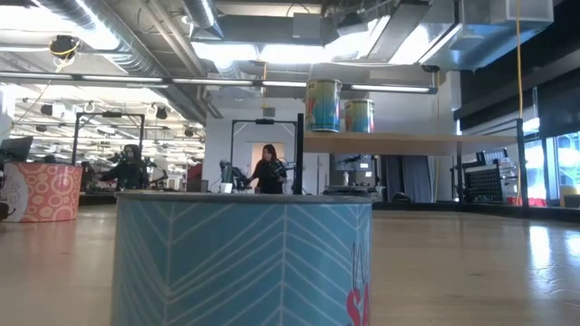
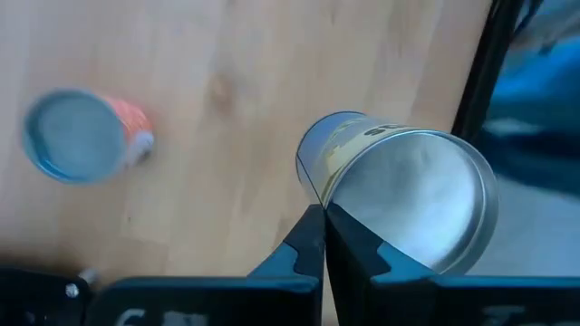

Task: Pick and place cans onto a shelf
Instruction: Put the canned peas on the shelf

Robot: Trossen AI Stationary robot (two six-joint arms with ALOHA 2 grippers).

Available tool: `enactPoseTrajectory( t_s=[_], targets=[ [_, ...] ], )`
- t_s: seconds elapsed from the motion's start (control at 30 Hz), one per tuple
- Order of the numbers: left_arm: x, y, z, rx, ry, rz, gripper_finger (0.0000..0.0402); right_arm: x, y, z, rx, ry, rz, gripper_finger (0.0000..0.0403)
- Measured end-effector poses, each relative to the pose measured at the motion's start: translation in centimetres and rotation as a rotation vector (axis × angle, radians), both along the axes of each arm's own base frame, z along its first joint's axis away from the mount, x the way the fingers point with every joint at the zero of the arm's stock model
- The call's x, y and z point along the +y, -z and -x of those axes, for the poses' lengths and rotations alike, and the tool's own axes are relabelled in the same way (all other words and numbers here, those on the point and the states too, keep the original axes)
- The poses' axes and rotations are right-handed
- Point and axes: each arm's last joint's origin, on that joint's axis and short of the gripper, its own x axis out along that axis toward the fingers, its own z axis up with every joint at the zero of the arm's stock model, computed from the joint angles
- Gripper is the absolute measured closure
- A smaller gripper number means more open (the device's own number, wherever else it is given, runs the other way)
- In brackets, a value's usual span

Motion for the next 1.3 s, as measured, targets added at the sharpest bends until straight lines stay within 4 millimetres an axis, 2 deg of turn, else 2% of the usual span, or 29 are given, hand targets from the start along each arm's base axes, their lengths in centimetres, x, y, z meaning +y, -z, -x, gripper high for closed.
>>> enactPoseTrajectory(
  t_s=[0.23,0.43,0.77,0.97,1.1,1.3],
  targets=[
    [5.7,-2.0,-2.0,-0.061,-0.136,0.025,0.0401,0.0,-0.1,0.0,-0.008,-0.002,0.003,0.0402],
    [9.6,-2.0,-3.8,-0.062,-0.076,-0.046,0.0401,0.0,-0.2,-0.1,-0.029,-0.020,0.023,0.0402],
    [15.4,-2.0,-5.7,-0.093,-0.159,-0.115,0.0401,0.0,-0.2,-0.2,-0.038,-0.022,0.026,0.0402],
    [17.3,-0.9,-9.1,-0.163,-0.160,-0.088,0.0402,0.0,-0.2,-0.2,-0.038,-0.022,0.026,0.0402],
    [18.1,1.0,-11.2,-0.119,-0.173,-0.103,0.0402,0.0,-0.2,-0.2,-0.038,-0.022,0.026,0.0402],
    [18.7,4.1,-13.2,-0.006,-0.134,-0.083,0.0401,0.0,-0.2,-0.2,-0.037,-0.023,0.027,0.0402]
  ],
)
